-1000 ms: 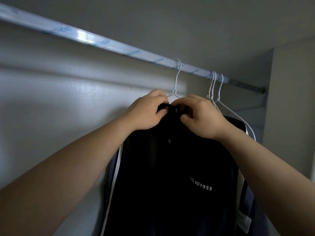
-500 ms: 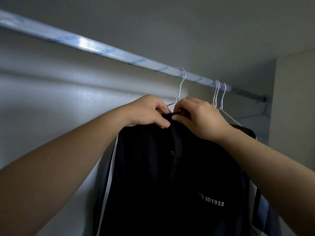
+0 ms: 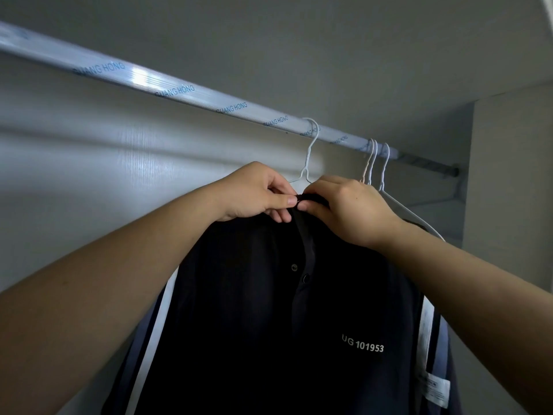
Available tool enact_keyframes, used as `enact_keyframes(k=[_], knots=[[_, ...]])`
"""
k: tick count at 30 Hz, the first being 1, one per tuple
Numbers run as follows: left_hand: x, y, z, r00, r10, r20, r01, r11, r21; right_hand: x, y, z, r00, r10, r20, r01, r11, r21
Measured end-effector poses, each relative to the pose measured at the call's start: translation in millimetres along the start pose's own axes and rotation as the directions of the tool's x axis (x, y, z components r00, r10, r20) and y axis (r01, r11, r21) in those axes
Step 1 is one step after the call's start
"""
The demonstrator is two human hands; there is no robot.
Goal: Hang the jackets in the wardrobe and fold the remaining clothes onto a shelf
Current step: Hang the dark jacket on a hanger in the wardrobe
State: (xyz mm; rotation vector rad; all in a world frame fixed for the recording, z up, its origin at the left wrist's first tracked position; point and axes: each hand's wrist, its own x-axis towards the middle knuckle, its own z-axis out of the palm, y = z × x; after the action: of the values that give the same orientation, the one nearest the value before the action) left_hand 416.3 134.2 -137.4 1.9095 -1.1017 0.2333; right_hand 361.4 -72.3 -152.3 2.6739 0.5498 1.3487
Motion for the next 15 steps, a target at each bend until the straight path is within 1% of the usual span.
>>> enact_keyframes(k=[2,4,5,8,12,15], knots=[[-0.6,0.4,0.8,1.000,0.002,-0.019,-0.001,0.998,0.058,-1.2,-0.2,3.3,1.000,0.021,-0.008,-0.021,1.000,-0.009],[-0.8,-0.2,2.6,0.999,0.001,-0.050,0.004,0.995,0.098,-1.0,-0.2,4.6,0.999,0.036,-0.009,-0.036,0.999,0.018],[-0.6,-1.4,3.5,0.998,-0.006,-0.066,0.012,0.996,0.090,-0.3,-0.4,4.7,0.999,0.040,-0.009,-0.040,0.999,0.025],[0.2,-4.3,5.7,0.994,-0.054,-0.094,0.052,0.998,-0.021,0.8,-2.6,4.8,0.998,0.052,-0.018,-0.052,0.999,0.013],[0.2,-7.0,7.2,0.991,-0.052,-0.127,0.053,0.999,0.007,1.4,-6.2,4.7,0.997,0.061,-0.047,-0.060,0.998,0.005],[0.6,-8.9,7.4,0.983,-0.079,-0.165,0.072,0.996,-0.049,2.5,-6.6,6.7,0.994,0.075,-0.078,-0.076,0.997,-0.009]])
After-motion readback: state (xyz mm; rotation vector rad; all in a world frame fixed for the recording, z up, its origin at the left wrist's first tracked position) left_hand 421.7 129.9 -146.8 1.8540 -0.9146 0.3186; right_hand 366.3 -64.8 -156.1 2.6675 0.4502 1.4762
